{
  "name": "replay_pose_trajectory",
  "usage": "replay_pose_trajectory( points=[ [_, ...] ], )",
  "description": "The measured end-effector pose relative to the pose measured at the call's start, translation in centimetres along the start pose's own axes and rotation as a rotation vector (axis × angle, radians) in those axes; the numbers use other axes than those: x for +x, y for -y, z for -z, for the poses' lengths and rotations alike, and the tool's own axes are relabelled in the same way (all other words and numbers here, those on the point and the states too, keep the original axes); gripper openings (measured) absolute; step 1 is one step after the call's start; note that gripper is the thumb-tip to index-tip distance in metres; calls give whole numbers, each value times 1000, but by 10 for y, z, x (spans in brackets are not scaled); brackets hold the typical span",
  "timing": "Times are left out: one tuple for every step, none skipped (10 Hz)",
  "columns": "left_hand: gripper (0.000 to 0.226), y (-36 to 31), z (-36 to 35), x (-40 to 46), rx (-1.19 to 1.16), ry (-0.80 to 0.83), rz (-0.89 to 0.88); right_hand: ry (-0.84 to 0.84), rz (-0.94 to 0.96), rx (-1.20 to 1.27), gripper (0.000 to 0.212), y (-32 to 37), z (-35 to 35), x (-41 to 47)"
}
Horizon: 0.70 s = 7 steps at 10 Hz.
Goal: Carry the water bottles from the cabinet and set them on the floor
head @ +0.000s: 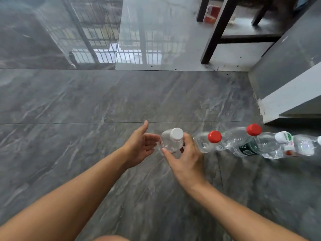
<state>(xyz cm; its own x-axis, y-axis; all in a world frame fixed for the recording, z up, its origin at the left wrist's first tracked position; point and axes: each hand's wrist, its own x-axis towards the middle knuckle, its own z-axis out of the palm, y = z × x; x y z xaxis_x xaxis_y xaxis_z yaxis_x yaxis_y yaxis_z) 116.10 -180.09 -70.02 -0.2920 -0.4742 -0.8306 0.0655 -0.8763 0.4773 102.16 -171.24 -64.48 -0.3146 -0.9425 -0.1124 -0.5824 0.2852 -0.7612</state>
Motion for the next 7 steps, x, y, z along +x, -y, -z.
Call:
replay_pose_trajectory(
  points=[
    [70, 3, -1, 1, 11, 13, 9, -2, -14, -14, 62, -7, -2, 2],
    [68, 5, -4, 2, -1, 8, 8, 12, -14, -26, 62, -12, -3, 5],
    [68, 5, -7, 3, 8, -5, -14, 22, -4, -28, 61, -15, -3, 7],
    [69, 3, -10, -1, 44, -21, -14, 55, 2, -38, 63, -15, -4, 8],
    [66, 0, -12, -6, 60, -28, -15, 55, -10, -58, 68, -16, -3, 10],
    [61, -7, -18, -17, 71, -66, -23, 116, -34, -71, 84, -12, 4, 10],
    [58, -13, -23, -31, 47, -105, -23, 178, -63, -80, 91, -9, 13, 8]
  ],
)
